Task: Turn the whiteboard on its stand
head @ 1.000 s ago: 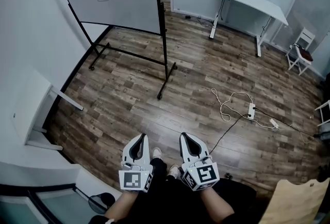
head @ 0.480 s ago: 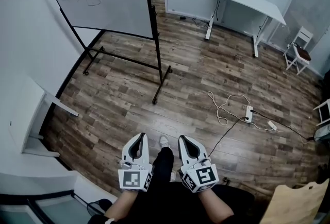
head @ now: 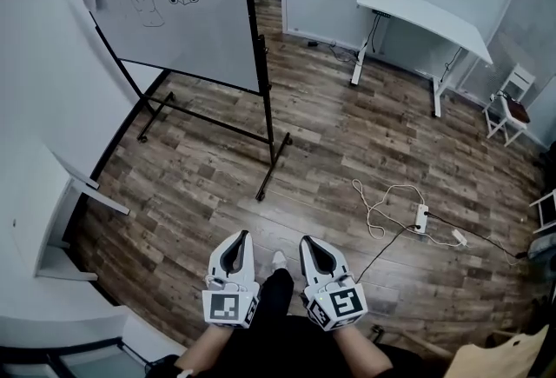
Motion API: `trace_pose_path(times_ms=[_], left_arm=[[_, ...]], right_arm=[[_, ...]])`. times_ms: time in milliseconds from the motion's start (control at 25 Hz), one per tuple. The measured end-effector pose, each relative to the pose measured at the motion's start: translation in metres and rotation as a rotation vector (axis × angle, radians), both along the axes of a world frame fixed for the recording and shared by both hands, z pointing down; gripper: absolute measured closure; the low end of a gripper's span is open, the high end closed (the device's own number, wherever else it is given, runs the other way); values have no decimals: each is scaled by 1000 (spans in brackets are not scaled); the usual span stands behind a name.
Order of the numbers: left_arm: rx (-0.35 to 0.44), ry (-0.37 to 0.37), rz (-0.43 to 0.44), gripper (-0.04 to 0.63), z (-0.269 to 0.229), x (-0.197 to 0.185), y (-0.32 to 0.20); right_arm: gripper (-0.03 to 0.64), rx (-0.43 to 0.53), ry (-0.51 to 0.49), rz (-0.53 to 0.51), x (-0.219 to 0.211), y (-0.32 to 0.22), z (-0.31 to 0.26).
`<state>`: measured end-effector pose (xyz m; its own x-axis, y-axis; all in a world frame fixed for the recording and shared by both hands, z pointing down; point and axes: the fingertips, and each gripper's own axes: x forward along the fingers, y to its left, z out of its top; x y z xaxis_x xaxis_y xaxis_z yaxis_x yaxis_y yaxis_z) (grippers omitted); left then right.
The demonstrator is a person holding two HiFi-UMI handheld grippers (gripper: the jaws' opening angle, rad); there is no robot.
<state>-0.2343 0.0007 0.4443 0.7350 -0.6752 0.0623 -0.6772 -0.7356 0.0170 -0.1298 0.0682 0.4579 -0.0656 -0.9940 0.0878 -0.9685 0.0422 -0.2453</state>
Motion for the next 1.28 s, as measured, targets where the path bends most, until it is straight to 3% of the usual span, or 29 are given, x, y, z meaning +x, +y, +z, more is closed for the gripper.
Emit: trace_pose_path(times_ms=[520,1000,1280], left_arm=[[-7,46,-41,583,-18,54,-171],[-18,59,-158,583,-17,81,-247],[-13,65,-301,583,-13,119,-297]], right_arm=[[611,-13,37,-79,48,-177,-16],[611,-27,40,-191,87,-281,-2],[611,-22,76,-337,126,-345,2]])
